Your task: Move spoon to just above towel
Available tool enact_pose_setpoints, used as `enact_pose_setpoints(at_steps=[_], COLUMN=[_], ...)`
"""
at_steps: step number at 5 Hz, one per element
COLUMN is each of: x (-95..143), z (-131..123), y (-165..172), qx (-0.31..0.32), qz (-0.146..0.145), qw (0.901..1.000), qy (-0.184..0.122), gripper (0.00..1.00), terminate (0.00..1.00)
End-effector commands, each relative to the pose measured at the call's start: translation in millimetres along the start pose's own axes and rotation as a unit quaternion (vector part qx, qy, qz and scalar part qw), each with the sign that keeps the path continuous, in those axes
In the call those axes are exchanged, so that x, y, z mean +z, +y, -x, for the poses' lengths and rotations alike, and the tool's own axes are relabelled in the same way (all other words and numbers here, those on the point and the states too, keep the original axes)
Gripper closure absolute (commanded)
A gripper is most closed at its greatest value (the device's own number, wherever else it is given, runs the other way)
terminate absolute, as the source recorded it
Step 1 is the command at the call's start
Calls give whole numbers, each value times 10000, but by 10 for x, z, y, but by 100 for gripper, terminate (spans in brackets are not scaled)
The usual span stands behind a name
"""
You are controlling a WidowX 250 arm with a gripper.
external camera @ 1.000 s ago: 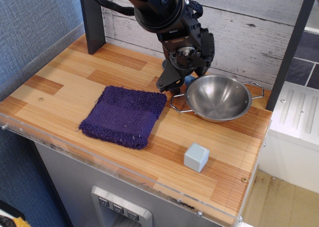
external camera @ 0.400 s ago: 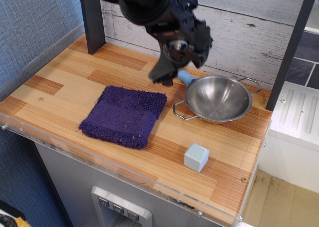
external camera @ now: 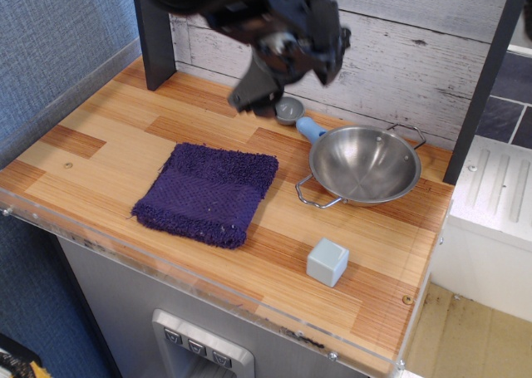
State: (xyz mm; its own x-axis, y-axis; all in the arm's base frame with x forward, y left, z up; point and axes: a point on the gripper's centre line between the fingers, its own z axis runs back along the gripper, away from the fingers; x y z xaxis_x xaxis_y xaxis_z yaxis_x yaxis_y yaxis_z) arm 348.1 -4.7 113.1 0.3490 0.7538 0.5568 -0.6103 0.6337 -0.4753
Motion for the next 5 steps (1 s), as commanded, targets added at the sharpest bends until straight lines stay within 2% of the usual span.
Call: enact_pose_setpoints(at_steps=[1, 4, 5], x=[458, 458, 458], z=[-177, -177, -177], y=[71, 71, 71], qx=[-110, -110, -110], qz=[238, 238, 238], qw=[9995, 9995, 9995], qy=[-189, -189, -189], gripper=[0, 0, 0], terminate=[0, 0, 100])
